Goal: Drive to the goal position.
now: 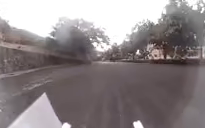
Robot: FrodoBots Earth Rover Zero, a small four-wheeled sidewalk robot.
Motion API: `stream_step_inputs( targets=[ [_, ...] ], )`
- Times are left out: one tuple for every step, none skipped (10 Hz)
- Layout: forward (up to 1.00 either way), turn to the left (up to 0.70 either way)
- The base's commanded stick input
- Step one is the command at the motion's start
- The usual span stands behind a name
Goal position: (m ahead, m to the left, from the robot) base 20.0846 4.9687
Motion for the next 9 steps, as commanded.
stream_step_inputs(
  targets=[
    [1.0,-0.07],
    [1.0,-0.01],
    [1.0,-0.16],
    [1.0,-0.09],
    [1.0,-0.01],
    [1.0,-0.16],
    [1.0,-0.06],
    [1.0,0.0],
    [1.0,0.0]
  ],
)
